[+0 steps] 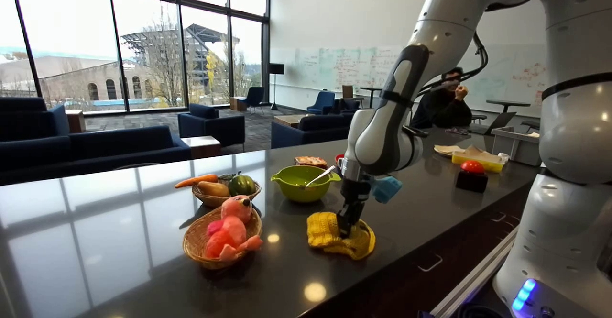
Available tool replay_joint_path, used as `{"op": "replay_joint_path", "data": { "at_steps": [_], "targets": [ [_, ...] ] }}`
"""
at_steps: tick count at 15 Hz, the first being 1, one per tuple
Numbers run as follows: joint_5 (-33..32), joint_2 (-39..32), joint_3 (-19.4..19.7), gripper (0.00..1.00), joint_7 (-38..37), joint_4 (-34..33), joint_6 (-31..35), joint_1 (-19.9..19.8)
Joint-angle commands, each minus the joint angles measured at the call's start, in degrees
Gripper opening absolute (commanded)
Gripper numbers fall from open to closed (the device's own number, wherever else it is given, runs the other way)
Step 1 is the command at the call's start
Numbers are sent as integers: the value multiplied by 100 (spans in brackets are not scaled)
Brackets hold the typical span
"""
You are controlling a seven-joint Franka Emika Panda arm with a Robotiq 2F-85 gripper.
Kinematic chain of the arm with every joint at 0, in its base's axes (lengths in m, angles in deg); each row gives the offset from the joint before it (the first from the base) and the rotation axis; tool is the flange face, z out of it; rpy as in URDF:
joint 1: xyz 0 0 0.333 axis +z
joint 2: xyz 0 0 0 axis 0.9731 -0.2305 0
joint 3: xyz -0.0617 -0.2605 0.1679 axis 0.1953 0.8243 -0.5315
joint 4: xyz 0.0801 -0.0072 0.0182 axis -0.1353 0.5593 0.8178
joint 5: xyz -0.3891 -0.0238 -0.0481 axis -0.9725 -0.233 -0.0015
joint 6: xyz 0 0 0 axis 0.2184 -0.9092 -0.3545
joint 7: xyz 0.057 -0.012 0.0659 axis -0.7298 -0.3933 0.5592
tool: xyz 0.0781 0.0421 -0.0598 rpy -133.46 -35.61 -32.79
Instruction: Use the towel to wipe the kitchen countertop
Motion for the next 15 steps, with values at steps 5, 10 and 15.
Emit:
{"op": "replay_joint_path", "data": {
  "at_steps": [5, 10, 15],
  "targets": [
    [628, -648, -1291, 4, -133, -146, -70, 103],
    [585, -610, -1443, 4, 150, -110, -77, -402],
    [553, -476, -1414, 4, 499, -80, -140, -1016]
  ]
}}
